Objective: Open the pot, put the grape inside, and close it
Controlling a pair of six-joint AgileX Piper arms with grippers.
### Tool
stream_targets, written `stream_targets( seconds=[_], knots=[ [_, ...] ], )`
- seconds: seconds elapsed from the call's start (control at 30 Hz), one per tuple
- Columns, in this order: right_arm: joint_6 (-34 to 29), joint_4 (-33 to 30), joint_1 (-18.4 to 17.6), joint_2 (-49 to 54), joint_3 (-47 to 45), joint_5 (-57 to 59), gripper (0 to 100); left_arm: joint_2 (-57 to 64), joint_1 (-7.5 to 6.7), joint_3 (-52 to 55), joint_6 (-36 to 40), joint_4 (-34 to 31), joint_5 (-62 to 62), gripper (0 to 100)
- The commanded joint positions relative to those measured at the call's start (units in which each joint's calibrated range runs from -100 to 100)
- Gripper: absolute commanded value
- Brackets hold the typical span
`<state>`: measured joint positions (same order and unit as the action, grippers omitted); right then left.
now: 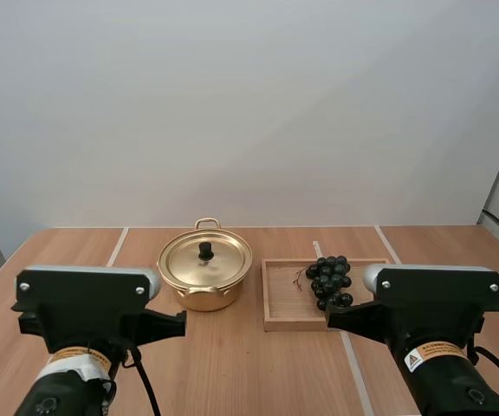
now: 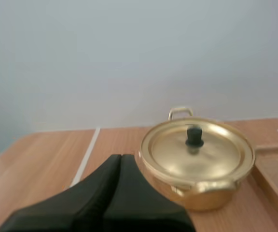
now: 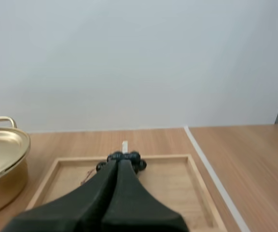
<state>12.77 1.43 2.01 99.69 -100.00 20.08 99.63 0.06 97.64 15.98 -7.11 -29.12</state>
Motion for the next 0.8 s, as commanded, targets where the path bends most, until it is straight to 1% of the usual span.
stream_targets(
  seconds=[0.0,0.1,0.3,0.4,0.53,0.77],
  knots=[
    [0.3,-0.5,-0.1,0.3,5.6,-9.5,0,0.4,0.08,-8.9,0.3,0.9,11.9,0],
    [0.3,-0.5,-0.1,0.3,11.8,-8.2,0,0.4,0.08,-14.1,0.3,1.0,14.4,0],
    [0.6,-0.5,-0.1,0.3,23.3,-4.7,0,0.3,0.08,-24.0,0.3,2.1,14.4,0],
    [0.6,-0.6,-0.1,0.3,28.6,-3.3,0,-2.4,0.08,-28.6,0.3,2.1,12.7,0],
    [0.7,-0.9,-0.1,-4.2,36.8,5.1,0,-8.6,0.08,-35.9,-0.1,2.1,5.3,0],
    [0.7,-0.9,-0.1,-19.4,52.4,23.6,0,-22.4,0.08,-51.8,-0.1,2.1,-14.9,0]
  ],
)
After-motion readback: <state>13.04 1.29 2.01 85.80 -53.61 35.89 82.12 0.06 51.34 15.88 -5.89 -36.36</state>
